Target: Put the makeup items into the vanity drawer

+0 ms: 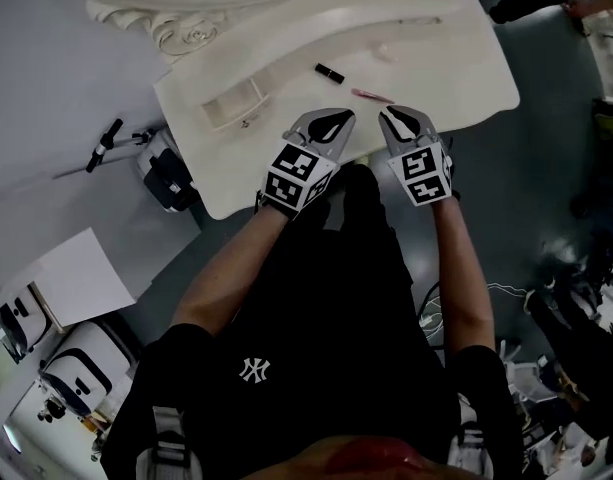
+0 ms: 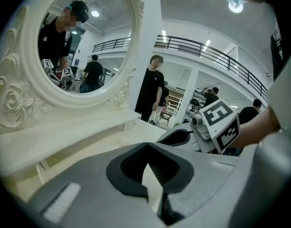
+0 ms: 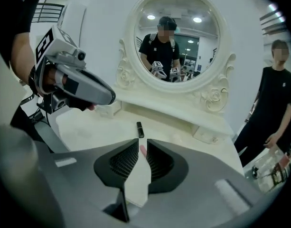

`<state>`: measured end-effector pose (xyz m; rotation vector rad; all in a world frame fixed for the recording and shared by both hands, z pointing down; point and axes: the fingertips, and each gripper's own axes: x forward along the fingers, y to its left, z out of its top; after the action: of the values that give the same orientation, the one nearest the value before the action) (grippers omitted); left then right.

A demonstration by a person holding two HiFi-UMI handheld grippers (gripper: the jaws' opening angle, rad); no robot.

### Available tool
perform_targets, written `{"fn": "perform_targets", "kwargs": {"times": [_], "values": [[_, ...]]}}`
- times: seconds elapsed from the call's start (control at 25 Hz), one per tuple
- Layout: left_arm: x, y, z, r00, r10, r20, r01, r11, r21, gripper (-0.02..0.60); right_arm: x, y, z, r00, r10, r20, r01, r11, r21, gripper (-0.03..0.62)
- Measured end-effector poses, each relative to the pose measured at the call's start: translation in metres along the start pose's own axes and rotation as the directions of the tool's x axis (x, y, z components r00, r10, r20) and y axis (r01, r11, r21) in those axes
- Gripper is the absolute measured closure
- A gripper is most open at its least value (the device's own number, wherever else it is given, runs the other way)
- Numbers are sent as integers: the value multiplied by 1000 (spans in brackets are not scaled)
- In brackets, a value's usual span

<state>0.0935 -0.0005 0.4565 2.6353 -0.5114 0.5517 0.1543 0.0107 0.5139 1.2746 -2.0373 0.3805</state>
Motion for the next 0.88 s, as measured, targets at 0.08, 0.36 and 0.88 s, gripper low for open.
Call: {"fn": "perform_targets", "kwargs": {"times": [0.08, 0.36, 0.88], "values": [[10, 8, -4, 1000, 22, -14, -22, 1000, -21, 581, 16, -5, -9, 999, 37, -31, -38, 999, -30, 509], [50, 38, -17, 996, 80, -51, -84, 993, -85, 581, 67, -25, -42, 983, 130, -128, -145, 982, -122, 487], [59, 57, -29, 983, 165, -83, -178, 966, -187, 581, 104, -21, -82, 937, 247, -248, -297, 936, -189, 517]]}}
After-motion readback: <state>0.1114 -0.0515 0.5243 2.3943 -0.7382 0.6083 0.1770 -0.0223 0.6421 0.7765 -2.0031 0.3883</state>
